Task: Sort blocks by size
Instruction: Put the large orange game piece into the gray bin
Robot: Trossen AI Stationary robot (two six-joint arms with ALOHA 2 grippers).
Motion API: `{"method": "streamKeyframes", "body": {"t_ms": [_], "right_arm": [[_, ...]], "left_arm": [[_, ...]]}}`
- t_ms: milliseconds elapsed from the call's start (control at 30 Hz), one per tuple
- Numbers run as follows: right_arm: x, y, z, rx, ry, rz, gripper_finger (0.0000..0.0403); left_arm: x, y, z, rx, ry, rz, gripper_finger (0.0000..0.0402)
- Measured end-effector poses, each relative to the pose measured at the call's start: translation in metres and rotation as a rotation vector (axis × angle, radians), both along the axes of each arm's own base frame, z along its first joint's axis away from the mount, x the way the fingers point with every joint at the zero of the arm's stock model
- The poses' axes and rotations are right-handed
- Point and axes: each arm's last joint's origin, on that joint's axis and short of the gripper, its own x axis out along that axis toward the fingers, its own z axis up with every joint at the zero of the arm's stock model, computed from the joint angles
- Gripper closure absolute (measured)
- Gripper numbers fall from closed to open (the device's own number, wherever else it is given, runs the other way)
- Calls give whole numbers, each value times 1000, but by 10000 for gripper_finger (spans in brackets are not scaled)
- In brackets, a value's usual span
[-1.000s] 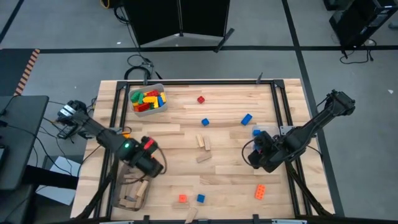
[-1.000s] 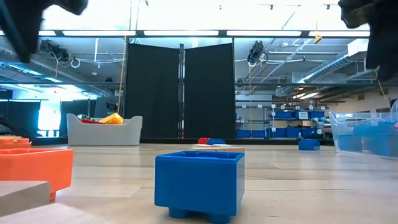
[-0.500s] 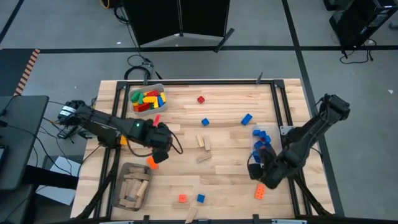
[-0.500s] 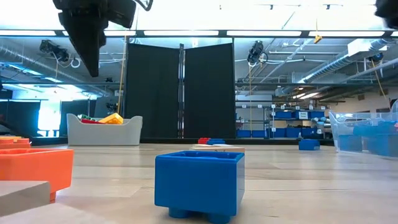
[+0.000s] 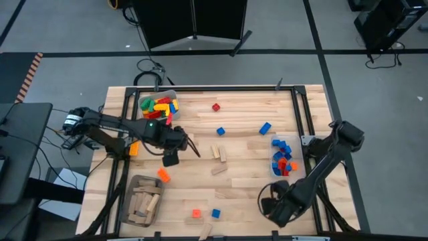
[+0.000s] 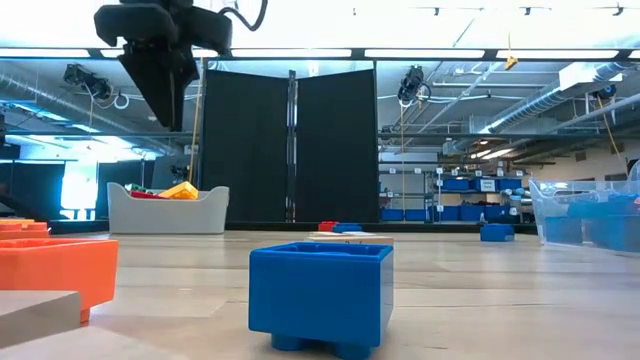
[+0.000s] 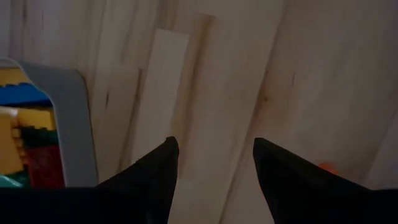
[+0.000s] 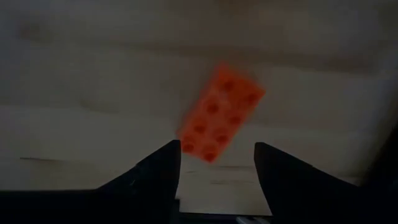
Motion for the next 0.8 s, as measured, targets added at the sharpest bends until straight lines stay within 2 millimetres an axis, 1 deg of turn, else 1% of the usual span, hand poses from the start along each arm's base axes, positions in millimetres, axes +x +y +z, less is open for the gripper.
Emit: {"method": "streamKeyframes", "body": {"t_ms": [133,267,367,500,700,800], "right_arm": [[10,14,-23,27,-12,-4,188],[16,20,-45,12,14,-8,192],[17,22,-53,12,49,-10,198],[18,21,-56,-23,36,-8,223],[17,13,-54,-88,33,7,293],[17,13,-52,-81,17,19,330]], "left_arm": [[0,4,0,10,12,-31,186],[0,6,0,15,19,-51,186],[0,6,0,15,19,-52,186],[0,6,0,14,17,-53,186],[1,6,0,16,10,-50,186],[2,6,0,15,2,-44,186]]}}
